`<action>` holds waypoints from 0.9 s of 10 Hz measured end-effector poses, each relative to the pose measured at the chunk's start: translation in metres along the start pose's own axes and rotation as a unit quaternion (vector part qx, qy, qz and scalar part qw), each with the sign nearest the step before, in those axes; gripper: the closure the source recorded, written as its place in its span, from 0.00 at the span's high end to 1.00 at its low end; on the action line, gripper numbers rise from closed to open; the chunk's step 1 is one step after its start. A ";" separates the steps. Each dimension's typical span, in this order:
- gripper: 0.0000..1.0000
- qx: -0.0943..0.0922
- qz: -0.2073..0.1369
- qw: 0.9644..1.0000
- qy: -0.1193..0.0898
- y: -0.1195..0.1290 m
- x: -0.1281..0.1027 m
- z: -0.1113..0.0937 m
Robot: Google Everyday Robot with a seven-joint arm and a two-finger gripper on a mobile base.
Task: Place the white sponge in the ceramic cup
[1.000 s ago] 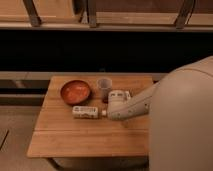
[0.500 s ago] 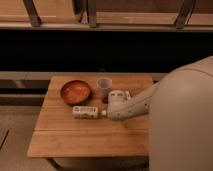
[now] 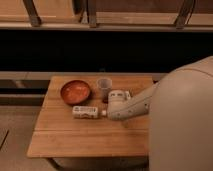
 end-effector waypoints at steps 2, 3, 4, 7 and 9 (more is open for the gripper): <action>0.80 0.000 0.000 1.000 0.000 0.000 0.000 0.000; 0.80 0.000 0.000 1.000 0.000 0.000 0.000 0.000; 0.80 0.002 -0.001 1.000 0.004 -0.002 0.002 -0.002; 0.80 0.028 0.003 1.000 0.003 -0.011 0.003 -0.016; 0.80 0.051 0.007 0.998 -0.024 -0.016 -0.004 -0.026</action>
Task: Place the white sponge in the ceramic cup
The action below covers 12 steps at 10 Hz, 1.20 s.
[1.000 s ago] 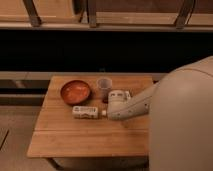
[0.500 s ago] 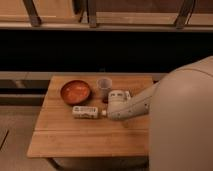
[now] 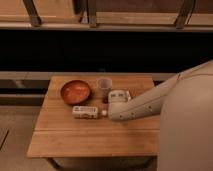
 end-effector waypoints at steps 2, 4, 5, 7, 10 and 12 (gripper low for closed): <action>0.80 0.018 0.009 0.999 -0.037 0.001 -0.001 -0.003; 0.80 0.029 0.020 0.997 -0.070 0.003 0.004 0.004; 0.80 0.029 0.020 0.996 -0.085 0.005 0.009 0.012; 0.80 0.021 -0.003 0.994 -0.104 0.007 -0.003 0.027; 0.80 -0.009 -0.065 0.989 -0.134 0.017 -0.048 0.048; 0.80 -0.024 -0.084 0.988 -0.131 0.019 -0.054 0.057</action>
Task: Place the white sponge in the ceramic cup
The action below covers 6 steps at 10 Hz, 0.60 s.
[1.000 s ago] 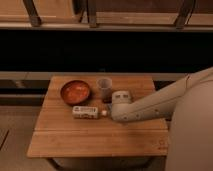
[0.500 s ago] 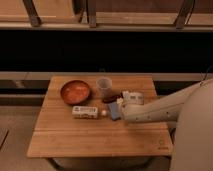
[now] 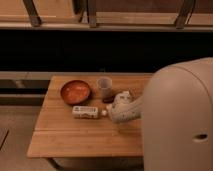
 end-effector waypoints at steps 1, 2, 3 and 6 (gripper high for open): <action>0.80 -0.002 -0.003 1.000 0.013 -0.006 0.008 -0.003; 0.80 0.000 -0.002 1.000 0.030 -0.013 0.020 -0.011; 0.80 0.002 0.000 0.999 0.050 -0.019 0.033 -0.021; 0.80 -0.002 0.008 0.996 0.084 -0.025 0.052 -0.032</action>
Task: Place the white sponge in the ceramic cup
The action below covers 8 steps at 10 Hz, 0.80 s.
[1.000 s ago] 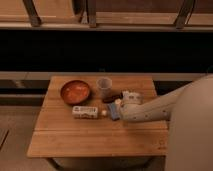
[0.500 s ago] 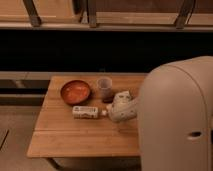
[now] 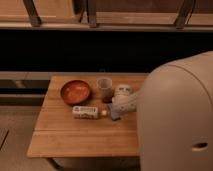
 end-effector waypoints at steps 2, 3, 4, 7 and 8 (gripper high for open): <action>0.80 -0.017 0.006 1.000 -0.003 0.008 -0.006 0.011; 0.80 -0.026 0.010 1.000 -0.005 0.012 -0.007 0.019; 0.80 -0.031 0.014 0.999 -0.009 0.014 -0.007 0.024; 0.73 -0.030 0.023 0.999 -0.019 0.010 -0.004 0.032; 0.62 -0.033 0.024 0.999 -0.028 0.013 -0.007 0.037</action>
